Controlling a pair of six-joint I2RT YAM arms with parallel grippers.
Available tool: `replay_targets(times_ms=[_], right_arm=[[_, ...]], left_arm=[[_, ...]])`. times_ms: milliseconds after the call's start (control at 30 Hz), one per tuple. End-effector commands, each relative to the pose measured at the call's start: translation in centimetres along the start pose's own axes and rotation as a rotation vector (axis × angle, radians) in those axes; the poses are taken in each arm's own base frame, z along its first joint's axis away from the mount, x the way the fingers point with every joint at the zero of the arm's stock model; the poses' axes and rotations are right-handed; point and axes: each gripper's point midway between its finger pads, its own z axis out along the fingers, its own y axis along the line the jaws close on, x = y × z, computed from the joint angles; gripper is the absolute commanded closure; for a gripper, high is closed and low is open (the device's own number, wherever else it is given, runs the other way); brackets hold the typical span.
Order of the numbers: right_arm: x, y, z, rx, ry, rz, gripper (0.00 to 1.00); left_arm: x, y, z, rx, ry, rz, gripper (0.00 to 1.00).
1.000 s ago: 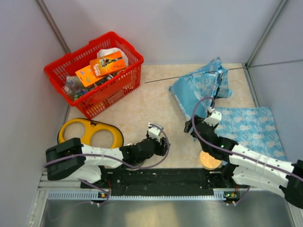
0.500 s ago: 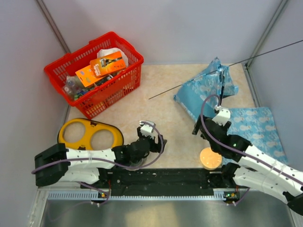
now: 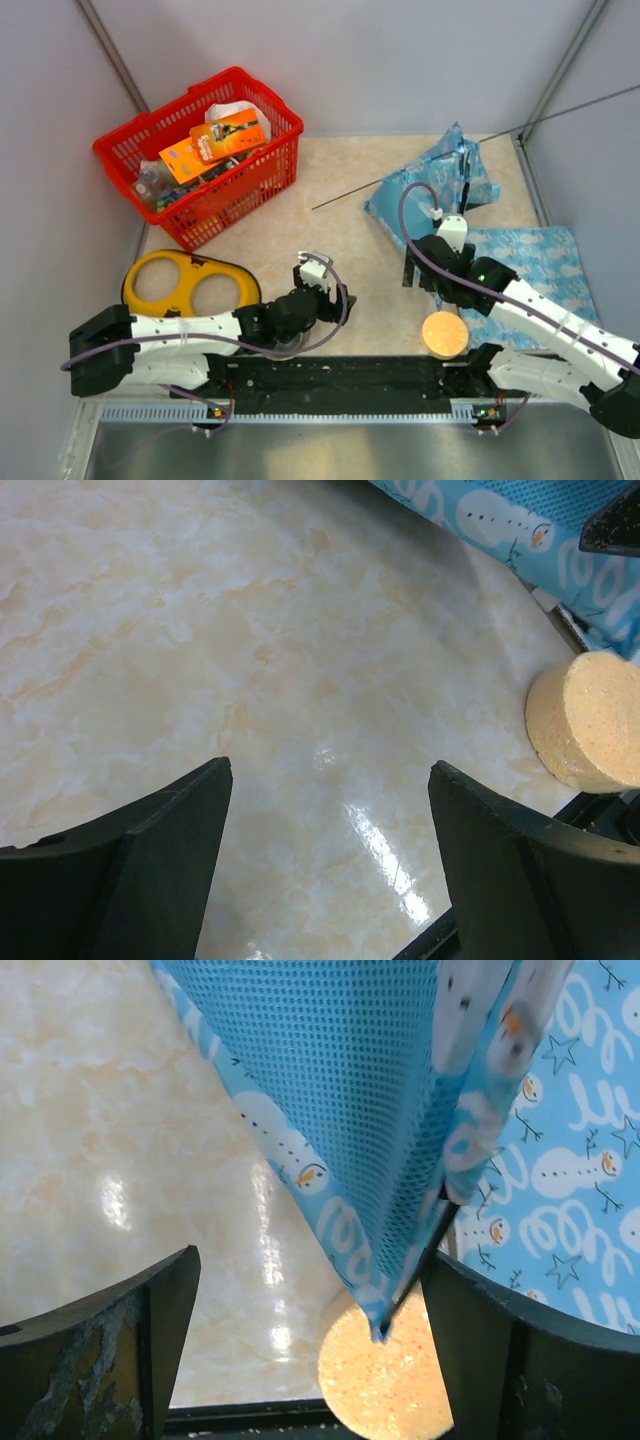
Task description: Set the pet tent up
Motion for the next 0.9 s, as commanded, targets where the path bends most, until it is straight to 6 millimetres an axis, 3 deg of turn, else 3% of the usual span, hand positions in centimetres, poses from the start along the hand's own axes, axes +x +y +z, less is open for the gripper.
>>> replay_targets(times_ms=[0,233,400,500,567,700,867], right_arm=[[-0.1,-1.6,-1.3,0.056,0.035,0.003,0.10],[-1.0,1.3,-2.9,-0.139,0.023,0.130,0.06],[-1.8,-0.4,-3.9,-0.082,-0.001,0.138,0.12],[-3.4,-2.0,-4.9,-0.031,-0.070,0.166,0.17],[-4.8,-1.7,-5.5,-0.048,-0.120,0.200,0.18],[-8.2,3.1,-5.8,-0.244,-0.202,0.238,0.19],[-10.9,8.7,-2.5,-0.323,-0.255,0.309,0.19]], left_arm=[[-1.9,-2.2,0.8,0.054,-0.039,-0.024,0.16],[-1.8,-7.2,2.0,0.304,-0.100,-0.111,0.19],[-2.1,-6.5,3.3,0.233,-0.123,-0.145,0.20],[-2.5,-5.4,3.4,0.171,-0.136,-0.140,0.20],[-2.9,-4.4,3.2,0.122,-0.145,-0.139,0.20],[-3.5,-2.1,2.3,0.031,-0.144,-0.131,0.20],[-4.7,1.6,0.0,-0.136,-0.124,-0.117,0.19]])
